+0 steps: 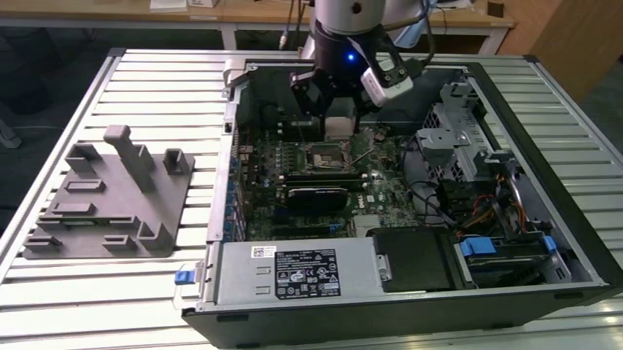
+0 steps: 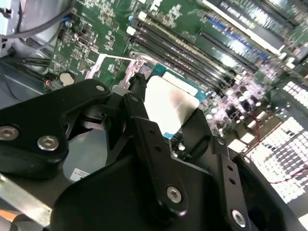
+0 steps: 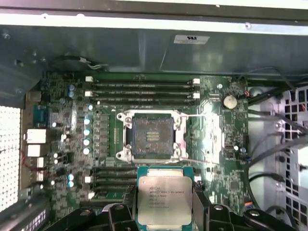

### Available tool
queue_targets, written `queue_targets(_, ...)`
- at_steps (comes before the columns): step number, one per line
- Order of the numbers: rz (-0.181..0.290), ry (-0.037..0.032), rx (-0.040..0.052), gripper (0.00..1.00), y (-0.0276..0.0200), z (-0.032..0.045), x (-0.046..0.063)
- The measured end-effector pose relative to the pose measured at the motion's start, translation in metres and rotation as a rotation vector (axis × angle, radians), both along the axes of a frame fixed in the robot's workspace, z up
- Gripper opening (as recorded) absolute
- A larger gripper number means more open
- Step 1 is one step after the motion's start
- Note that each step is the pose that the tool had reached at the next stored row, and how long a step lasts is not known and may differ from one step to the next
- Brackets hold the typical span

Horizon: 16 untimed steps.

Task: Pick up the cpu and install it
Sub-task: 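Pick up the cpu and move it towards the insertion slot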

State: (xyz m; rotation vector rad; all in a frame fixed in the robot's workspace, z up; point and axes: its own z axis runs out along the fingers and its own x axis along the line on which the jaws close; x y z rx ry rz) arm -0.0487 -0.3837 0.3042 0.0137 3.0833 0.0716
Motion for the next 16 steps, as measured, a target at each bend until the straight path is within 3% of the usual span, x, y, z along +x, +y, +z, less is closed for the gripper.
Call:
queue_targets(12,0.0,0.007,0.0,0.54,0.0178,-0.0218,0.0)
queue_targets(16,0.0,0.011,-0.0003,0.54,0.0213,-0.0291,0.0)
